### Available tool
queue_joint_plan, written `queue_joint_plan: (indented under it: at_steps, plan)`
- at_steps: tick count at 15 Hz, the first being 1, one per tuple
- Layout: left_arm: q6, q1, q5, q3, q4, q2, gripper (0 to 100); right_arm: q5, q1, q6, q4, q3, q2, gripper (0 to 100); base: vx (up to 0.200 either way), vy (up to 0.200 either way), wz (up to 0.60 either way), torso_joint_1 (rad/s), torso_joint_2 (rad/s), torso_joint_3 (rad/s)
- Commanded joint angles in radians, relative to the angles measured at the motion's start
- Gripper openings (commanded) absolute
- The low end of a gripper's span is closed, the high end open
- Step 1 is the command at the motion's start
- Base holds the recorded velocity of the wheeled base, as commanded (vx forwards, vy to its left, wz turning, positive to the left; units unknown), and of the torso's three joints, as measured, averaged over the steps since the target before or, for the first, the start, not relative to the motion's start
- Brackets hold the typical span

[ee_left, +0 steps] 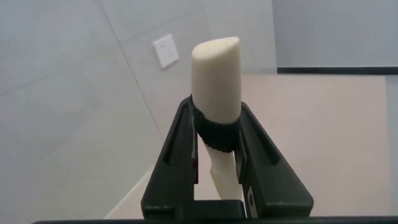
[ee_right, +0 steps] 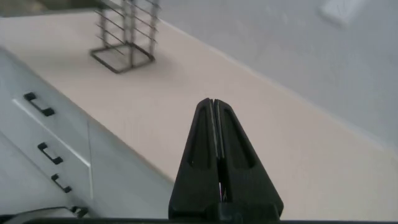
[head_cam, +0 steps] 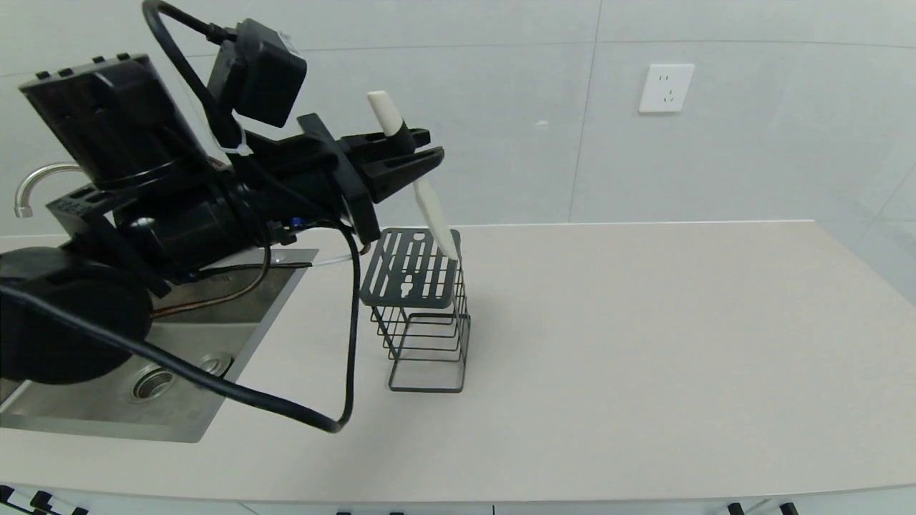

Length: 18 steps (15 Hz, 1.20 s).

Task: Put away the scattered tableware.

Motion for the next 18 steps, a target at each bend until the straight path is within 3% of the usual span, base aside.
queue_joint_plan:
  at_steps: [1,3,4,7,13,18]
  plan:
    - [0.051,0.043,0.0,-0.002,0.03,-0.037,0,-0.073,-0.035,0.104,0.063,0.001,-0.126,0,0.0,0.0,0.0,0.0,0.0,0.0]
    - [0.064,0.04,-0.002,-0.01,0.029,-0.026,0,-0.08,-0.035,0.12,0.089,0.001,-0.126,0,0.0,0.0,0.0,0.0,0.0,0.0]
    - [0.07,0.04,-0.005,-0.032,0.024,-0.011,0,-0.103,-0.035,0.118,0.166,0.001,-0.126,0,0.0,0.0,0.0,0.0,0.0,0.0]
    - [0.105,0.038,-0.038,-0.085,0.024,0.012,0,-0.303,-0.037,0.137,0.219,0.001,-0.126,0,0.0,0.0,0.0,0.0,0.0,0.0]
    - [0.168,0.015,-0.06,-0.096,0.023,0.118,0,-0.303,-0.037,0.149,0.218,0.001,-0.126,0,0.0,0.0,0.0,0.0,0.0,0.0]
    - [0.168,0.005,-0.058,-0.101,0.024,0.12,0,-0.303,-0.037,0.149,0.218,0.001,-0.126,0,0.0,0.0,0.0,0.0,0.0,0.0]
